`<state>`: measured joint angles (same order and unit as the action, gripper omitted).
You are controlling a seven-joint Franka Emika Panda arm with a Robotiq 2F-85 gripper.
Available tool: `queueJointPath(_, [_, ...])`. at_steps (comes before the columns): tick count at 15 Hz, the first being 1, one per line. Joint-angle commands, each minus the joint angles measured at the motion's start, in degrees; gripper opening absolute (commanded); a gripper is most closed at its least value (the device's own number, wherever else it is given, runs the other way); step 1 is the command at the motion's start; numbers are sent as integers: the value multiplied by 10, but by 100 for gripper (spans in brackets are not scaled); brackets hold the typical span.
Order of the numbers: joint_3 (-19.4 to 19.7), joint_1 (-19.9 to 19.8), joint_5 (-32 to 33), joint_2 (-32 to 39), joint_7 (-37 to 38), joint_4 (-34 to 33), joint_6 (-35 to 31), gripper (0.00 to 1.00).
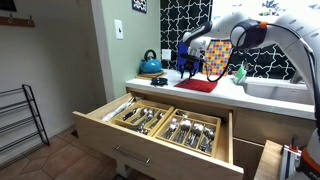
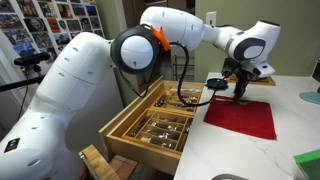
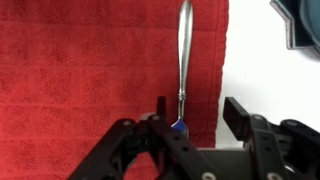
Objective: Take a fork out of the drawer and place it on the napkin
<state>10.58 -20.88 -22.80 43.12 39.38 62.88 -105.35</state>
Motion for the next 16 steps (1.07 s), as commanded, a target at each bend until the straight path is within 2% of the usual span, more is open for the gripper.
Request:
queueJointPath(1, [2, 11, 13, -74, -7, 57, 59, 93])
queueJointPath(2, [3, 17, 21, -95, -20, 77, 66, 99])
queueJointPath(3, [4, 26, 35, -123, -37, 105, 71, 100])
queueJointPath(12, [-6, 104, 164, -335, -233, 331, 20, 100])
queueJointPath(16, [-20, 126, 204, -428, -315, 435, -13, 100])
